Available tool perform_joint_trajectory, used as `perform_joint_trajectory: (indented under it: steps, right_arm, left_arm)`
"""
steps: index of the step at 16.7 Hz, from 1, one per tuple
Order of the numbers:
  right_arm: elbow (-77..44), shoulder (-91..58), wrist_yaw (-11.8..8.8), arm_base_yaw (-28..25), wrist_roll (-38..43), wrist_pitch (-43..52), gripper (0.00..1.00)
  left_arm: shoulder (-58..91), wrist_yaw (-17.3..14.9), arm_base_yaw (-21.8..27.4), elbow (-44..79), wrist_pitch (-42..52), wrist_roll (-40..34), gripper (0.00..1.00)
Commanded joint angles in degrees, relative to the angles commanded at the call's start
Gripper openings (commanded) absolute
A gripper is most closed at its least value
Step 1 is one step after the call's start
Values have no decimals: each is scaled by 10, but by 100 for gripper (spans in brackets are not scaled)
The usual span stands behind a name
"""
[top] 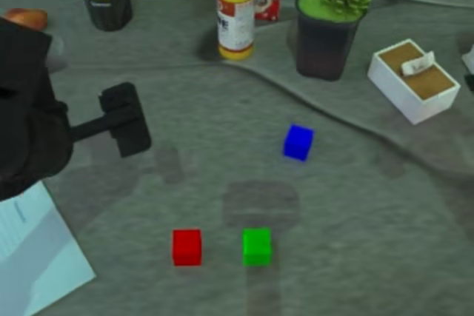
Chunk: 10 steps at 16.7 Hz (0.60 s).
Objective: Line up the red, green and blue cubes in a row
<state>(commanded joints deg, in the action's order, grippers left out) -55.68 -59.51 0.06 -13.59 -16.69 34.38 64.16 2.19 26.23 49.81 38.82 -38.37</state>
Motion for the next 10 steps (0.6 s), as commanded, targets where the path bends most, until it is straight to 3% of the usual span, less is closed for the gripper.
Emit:
perform_joint_trajectory:
  steps: [5, 10]
  right_arm:
    - [-289, -351, -2, -69, -85, 188, 100]
    - [-528, -613, -2, -128, -158, 338, 100]
  left_arm:
    - [-271, -3, -119, -227, -142, 125, 100]
    - [-480, -11, -210, -395, -270, 258, 100]
